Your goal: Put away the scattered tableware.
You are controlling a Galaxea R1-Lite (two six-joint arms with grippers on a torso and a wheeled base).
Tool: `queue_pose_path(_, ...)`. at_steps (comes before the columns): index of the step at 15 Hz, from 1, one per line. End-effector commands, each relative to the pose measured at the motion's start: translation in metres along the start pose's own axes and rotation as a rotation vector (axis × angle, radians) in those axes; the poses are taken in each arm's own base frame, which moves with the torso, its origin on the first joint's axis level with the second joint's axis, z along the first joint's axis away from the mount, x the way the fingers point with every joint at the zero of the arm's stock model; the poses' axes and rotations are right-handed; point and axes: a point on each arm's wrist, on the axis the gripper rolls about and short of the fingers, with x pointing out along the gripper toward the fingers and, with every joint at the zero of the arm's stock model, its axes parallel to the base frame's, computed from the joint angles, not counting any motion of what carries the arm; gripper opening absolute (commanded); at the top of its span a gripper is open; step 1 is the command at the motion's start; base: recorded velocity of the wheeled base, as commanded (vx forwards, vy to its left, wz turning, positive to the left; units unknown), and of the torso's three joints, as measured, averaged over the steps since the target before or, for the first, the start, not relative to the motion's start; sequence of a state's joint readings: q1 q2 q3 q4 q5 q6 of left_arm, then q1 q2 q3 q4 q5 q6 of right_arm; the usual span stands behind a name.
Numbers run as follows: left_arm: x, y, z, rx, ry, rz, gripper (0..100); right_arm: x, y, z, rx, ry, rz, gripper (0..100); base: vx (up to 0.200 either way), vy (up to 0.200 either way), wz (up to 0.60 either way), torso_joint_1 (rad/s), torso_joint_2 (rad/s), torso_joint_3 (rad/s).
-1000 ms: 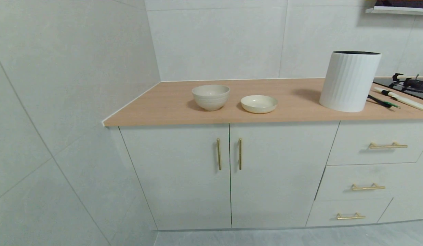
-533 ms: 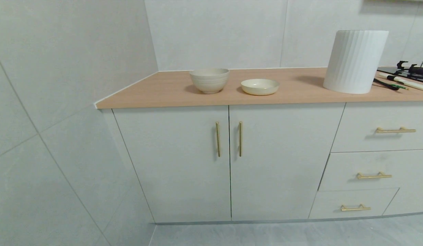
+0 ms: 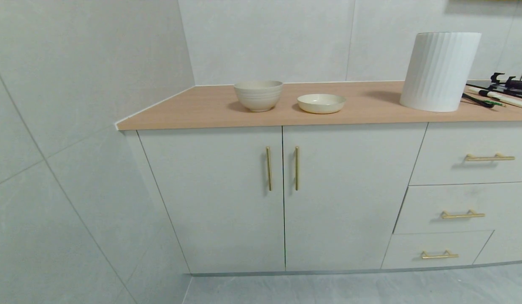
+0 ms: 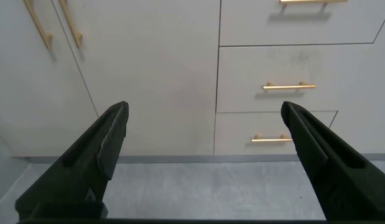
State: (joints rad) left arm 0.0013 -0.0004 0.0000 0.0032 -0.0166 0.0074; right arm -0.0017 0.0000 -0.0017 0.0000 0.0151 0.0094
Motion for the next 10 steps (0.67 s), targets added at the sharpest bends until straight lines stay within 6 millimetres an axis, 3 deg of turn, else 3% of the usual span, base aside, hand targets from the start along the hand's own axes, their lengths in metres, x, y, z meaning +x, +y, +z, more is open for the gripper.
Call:
queue_pose_path(1, 0.0000, 0.0000, 0.0000, 0.000, 0.000, 0.000, 100, 0.0001, 0.0000, 0.0000, 0.000, 0.002, 0.000, 100, 0.000, 0.000, 0.00, 0.000, 0.00, 0.000)
queue_pose_path(3, 0.0000, 0.0000, 0.0000, 0.000, 0.000, 0.000, 100, 0.0001, 0.0000, 0.0000, 0.000, 0.002, 0.000, 100, 0.000, 0.000, 0.00, 0.000, 0.00, 0.000)
queue_pose_path(9, 0.0000, 0.0000, 0.0000, 0.002, 0.000, 0.000, 100, 0.0001, 0.0000, 0.0000, 0.000, 0.002, 0.000, 100, 0.200, 0.000, 0.00, -0.002, 0.00, 0.010)
queue_pose_path(10, 0.0000, 0.0000, 0.0000, 0.002, 0.000, 0.000, 100, 0.0001, 0.0000, 0.0000, 0.000, 0.002, 0.000, 100, 0.000, 0.000, 0.00, 0.000, 0.00, 0.000)
